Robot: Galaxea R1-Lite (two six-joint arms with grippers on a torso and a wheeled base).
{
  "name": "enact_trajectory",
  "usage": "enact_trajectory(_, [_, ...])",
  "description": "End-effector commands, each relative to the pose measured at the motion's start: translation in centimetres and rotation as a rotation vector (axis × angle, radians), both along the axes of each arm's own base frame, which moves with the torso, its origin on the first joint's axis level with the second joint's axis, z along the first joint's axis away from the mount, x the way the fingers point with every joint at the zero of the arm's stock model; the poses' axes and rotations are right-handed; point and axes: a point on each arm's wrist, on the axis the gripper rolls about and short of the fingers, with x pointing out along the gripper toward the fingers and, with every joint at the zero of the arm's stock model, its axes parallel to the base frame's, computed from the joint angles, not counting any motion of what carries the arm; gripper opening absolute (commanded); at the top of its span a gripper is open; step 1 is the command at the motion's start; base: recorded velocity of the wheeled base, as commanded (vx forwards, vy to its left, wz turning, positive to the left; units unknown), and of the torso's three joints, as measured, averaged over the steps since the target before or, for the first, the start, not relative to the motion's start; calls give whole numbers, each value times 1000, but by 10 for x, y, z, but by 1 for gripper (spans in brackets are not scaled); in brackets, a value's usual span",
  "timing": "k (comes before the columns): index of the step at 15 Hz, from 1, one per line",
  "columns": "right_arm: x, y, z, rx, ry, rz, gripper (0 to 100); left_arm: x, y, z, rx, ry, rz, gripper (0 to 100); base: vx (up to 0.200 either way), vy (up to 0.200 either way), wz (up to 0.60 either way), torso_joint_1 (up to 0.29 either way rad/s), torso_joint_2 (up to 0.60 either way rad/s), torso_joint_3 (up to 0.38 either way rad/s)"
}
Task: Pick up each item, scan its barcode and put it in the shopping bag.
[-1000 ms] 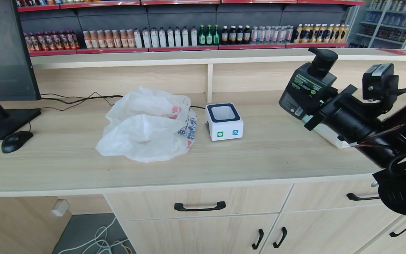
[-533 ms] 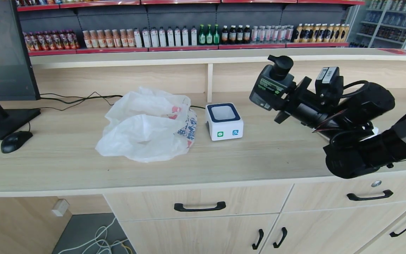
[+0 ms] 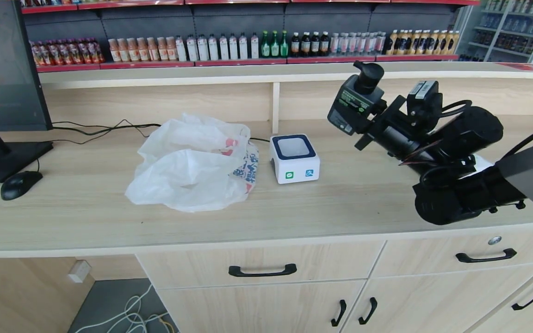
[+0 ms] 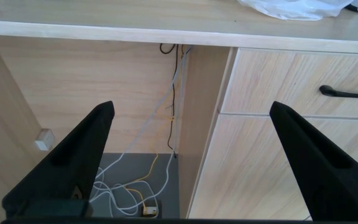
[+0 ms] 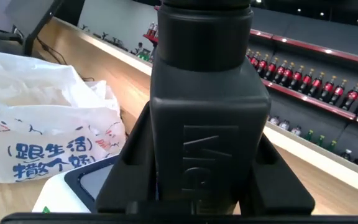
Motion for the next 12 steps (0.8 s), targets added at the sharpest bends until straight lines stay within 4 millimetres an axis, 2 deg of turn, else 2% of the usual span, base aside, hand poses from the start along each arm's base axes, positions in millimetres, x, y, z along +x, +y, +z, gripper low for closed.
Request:
enact_trajectory(1, [-4,-2,7,4,-15,-4,0,0,0,0,1,-1,0,100,-200,0,0,17,2,2])
enact_trajectory(2, [-5,-2,6,3,-9,-4,0,0,0,0,1,-1,0,100,-200,0,0,-2,2,-12])
enact_trajectory(5, [-6,-5,5,2,-1,-11,0,0,0,0,1,-1,0,100,0,0,0,0,0,0])
enact_trajectory(12, [-6,-4,6,1,-10,-10,0,0,0,0,-2,-2,0,100,0,200,0,5,0,0])
